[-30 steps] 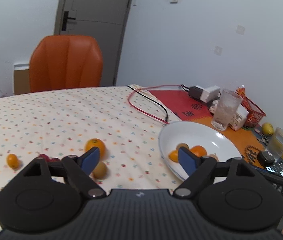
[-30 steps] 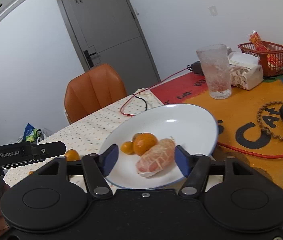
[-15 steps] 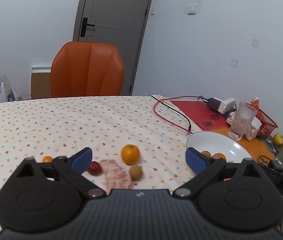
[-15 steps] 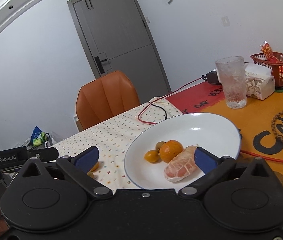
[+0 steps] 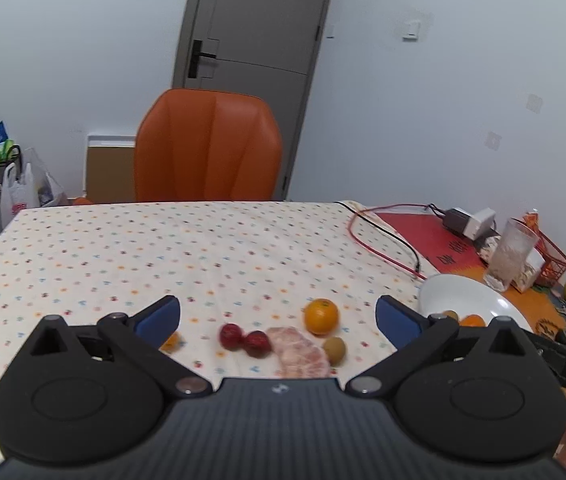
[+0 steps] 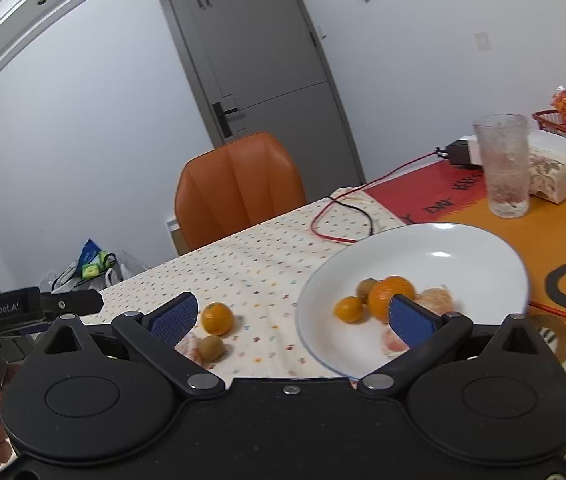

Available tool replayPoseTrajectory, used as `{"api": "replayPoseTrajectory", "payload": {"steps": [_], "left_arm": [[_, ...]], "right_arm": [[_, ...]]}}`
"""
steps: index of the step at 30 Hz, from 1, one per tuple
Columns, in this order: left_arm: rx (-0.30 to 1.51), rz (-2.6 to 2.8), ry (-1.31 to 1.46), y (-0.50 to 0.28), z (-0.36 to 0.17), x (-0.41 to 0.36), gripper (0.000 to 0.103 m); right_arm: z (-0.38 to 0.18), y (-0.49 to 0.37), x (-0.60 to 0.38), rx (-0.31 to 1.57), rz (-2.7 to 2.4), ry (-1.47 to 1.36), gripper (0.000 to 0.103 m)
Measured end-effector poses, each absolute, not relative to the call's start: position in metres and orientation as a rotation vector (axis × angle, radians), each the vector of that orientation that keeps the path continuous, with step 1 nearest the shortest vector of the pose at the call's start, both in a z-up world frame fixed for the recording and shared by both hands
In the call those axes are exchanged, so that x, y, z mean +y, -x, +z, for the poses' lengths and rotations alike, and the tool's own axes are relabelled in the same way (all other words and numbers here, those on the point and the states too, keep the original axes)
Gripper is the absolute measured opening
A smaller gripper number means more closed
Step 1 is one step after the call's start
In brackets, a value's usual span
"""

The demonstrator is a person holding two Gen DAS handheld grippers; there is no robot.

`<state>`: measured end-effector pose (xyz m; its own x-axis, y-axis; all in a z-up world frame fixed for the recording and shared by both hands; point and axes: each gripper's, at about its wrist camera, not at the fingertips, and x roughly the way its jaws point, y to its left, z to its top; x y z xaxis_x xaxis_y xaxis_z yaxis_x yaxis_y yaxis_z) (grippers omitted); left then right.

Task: Organize fruits
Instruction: 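Move both open tools back toward the remaining loose fruits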

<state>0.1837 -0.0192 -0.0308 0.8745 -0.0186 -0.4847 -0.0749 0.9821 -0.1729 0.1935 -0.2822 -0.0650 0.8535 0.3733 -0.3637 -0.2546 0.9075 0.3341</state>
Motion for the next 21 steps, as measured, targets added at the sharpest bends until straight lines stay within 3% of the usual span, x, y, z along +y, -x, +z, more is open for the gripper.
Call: {"api": "replayPoseTrajectory", "payload": {"steps": [16,21], "left_arm": [[0.515,0.055,0.219,-0.178,-0.041,0.022,0.1],[0.515,0.062,0.223,-0.181,-0.045,0.03,0.097]], "right_arm": [[-0.068,-0.203,-0.232,0.498,0.455,-0.251,0.103],[-0.069,-0.208,-0.218,0.505,0.476,-0.232,0.095]]}}
